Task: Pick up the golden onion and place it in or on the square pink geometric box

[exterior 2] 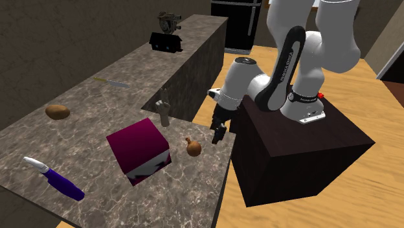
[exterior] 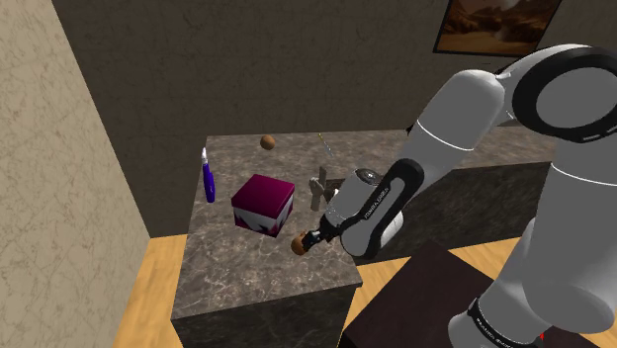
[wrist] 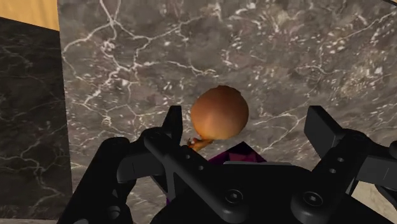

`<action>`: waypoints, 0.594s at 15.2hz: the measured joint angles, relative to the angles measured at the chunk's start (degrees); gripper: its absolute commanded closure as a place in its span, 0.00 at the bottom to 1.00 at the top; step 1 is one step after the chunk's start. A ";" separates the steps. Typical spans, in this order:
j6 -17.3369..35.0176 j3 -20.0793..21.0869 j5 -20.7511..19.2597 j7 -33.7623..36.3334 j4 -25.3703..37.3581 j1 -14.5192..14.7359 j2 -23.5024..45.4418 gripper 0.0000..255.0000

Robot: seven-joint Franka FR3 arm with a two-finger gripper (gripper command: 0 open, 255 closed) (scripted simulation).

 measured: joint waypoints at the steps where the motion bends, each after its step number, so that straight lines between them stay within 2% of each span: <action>1: 1.64 -0.55 -0.14 0.00 2.36 0.56 3.59 0.00; 2: 3.33 -1.11 0.10 0.27 3.97 1.71 6.49 0.00; 4: 6.00 -1.01 -0.22 0.21 6.72 1.55 11.20 0.00; 9: 8.45 -1.41 -0.32 0.26 10.99 2.24 17.56 0.00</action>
